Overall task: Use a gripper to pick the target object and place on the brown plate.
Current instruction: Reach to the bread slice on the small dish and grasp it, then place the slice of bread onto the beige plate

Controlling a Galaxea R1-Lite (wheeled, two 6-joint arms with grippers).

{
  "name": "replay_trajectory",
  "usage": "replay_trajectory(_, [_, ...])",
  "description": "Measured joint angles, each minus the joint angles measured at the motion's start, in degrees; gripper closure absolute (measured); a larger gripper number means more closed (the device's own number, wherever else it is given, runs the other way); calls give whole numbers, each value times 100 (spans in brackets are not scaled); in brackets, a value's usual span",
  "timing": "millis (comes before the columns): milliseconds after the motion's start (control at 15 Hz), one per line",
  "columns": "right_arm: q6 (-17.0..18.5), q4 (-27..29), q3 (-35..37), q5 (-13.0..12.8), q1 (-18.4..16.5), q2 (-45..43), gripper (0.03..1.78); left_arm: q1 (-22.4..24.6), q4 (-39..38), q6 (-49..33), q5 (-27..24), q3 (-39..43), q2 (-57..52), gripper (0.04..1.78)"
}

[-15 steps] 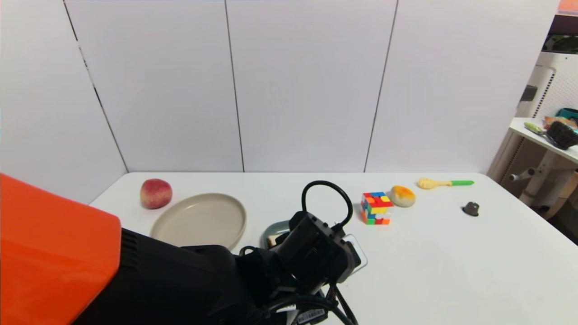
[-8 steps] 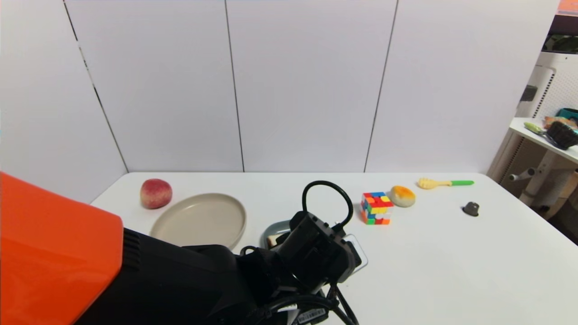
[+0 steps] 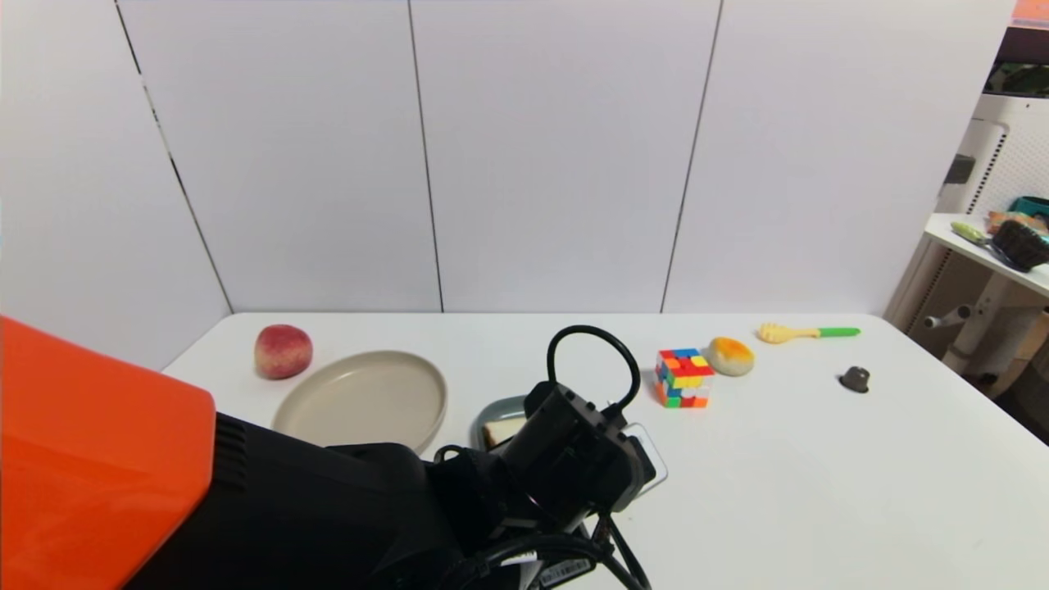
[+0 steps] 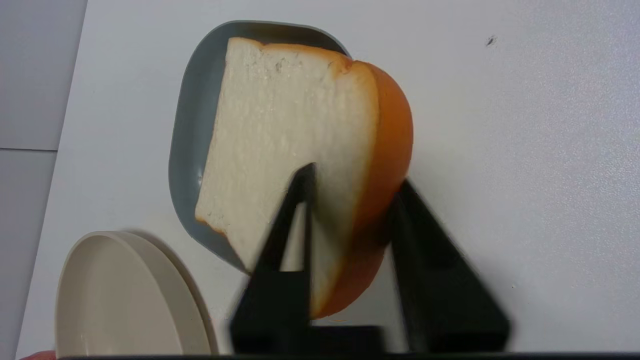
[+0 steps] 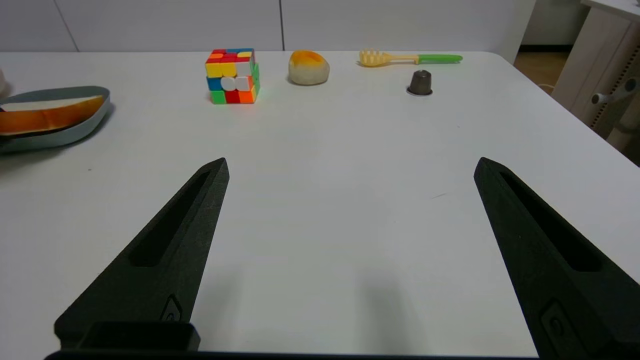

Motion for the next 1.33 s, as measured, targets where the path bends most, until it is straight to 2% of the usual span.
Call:
replay_trajectory(67, [0, 0, 0, 0, 0, 0, 12, 0, 0, 0, -2, 0, -12, 163])
replay_trajectory(467, [0, 0, 0, 0, 0, 0, 12, 26, -5, 129, 6, 2, -260, 163])
replay_trajectory(733, [0, 0, 0, 0, 0, 0, 12, 288, 1, 563, 12, -124, -686, 163])
replay_trajectory(1000, [0, 0, 0, 0, 0, 0, 12, 896, 26, 1259, 15, -485, -1396, 163])
replay_trajectory(1333, [0, 0, 0, 0, 0, 0, 12, 1908, 20, 1337, 0, -391, -2377, 163])
